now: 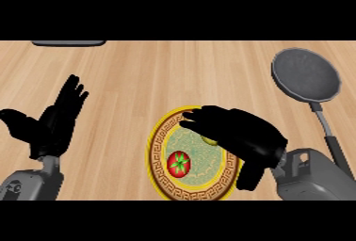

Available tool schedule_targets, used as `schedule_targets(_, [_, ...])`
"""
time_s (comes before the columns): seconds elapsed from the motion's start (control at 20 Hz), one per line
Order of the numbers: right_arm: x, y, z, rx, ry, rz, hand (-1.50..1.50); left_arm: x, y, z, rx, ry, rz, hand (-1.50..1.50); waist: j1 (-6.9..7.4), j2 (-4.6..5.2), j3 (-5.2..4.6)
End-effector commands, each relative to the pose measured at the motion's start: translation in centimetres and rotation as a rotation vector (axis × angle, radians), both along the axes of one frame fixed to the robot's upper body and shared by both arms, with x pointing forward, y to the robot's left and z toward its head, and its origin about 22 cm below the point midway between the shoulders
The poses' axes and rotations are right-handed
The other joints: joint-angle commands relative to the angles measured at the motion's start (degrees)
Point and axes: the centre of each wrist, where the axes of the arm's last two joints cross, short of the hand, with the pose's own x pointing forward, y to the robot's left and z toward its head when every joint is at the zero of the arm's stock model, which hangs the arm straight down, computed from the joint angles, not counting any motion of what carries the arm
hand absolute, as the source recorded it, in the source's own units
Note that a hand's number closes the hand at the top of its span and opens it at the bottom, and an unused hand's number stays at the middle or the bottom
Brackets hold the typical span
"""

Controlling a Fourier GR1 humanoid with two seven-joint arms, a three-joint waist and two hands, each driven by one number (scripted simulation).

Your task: Pick the tomato from the plate and place it in the pan

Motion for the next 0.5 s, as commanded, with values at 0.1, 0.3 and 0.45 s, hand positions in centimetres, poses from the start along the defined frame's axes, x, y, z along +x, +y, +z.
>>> schedule_targets(0.1, [-1.7, 2.0, 0.5, -0.142, 0.022, 0.029, -1.50, 0.4, -0.1, 0.3, 0.000, 0.004, 0.005, 0.00, -0.29, 0.05, 0.06])
schedule_targets(0.3, [-2.5, 2.8, 0.7, -0.221, -0.083, 0.014, -1.50, -0.6, 0.5, 0.3, -0.014, 0.000, 0.000, 0.00, -0.14, 0.01, 0.07])
schedule_targets(0.45, [-4.0, 2.0, 0.4, -0.285, -0.137, -0.016, -1.50, -0.3, 1.9, -0.4, -0.001, 0.004, 0.023, 0.00, -0.35, 0.02, 0.07])
